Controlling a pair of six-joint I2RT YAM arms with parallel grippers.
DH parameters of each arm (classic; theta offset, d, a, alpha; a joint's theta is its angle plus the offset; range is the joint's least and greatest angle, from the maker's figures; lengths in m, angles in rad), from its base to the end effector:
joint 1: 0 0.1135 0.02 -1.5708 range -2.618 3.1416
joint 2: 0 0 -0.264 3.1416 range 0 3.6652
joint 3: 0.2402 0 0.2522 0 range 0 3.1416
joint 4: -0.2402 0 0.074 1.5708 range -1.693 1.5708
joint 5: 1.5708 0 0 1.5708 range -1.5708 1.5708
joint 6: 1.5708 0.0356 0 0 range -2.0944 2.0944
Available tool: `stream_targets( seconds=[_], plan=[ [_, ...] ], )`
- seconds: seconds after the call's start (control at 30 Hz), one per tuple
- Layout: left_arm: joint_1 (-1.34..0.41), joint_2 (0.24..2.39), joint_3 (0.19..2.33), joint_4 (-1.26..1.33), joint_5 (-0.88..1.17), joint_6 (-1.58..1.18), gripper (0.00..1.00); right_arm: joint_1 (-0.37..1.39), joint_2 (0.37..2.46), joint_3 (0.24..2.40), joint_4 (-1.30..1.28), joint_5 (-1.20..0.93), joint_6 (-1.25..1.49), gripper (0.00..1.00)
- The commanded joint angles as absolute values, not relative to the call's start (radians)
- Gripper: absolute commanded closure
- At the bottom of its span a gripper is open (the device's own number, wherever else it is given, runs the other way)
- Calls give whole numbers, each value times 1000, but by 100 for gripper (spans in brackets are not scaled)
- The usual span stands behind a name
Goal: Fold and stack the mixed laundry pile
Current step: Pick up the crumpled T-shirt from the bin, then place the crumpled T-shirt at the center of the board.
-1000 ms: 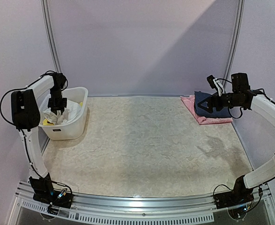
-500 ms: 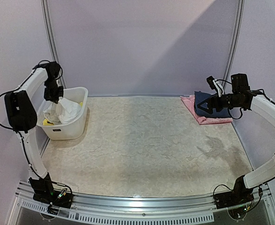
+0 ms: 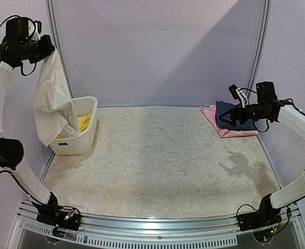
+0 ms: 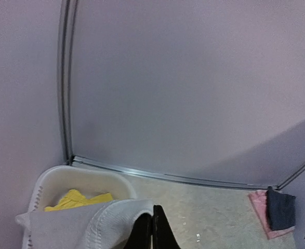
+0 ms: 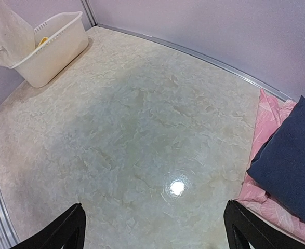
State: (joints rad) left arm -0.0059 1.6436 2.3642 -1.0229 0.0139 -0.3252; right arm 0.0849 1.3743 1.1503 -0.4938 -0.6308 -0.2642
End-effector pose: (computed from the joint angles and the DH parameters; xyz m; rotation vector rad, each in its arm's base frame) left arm 0.2883 -0.0022 0.5509 -0.2894 1.8577 -0.2408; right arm 0.2952 0.0462 0.3089 -0.6944 2.0835 0.6176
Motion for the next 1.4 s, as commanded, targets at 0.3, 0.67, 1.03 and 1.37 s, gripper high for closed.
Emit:
stream_targets(
  seconds=[0.3, 0.67, 1.03, 1.37],
  plan=[
    [-243, 1680, 2374, -492, 488, -786, 100, 84, 1382, 1136, -510, -662, -276, 7],
    [-604, 1910, 2423, -501, 535, -765, 100, 73, 1349, 1195, -547, -677, -264, 6],
    [-863, 2292, 2510, -338, 550, -922, 100, -228, 1297, 1369, -832, -938, -257, 7],
    [-821, 2371, 2486, -512, 513, -800, 34, -199, 1165, 1273, -1008, -871, -489, 10]
  ],
)
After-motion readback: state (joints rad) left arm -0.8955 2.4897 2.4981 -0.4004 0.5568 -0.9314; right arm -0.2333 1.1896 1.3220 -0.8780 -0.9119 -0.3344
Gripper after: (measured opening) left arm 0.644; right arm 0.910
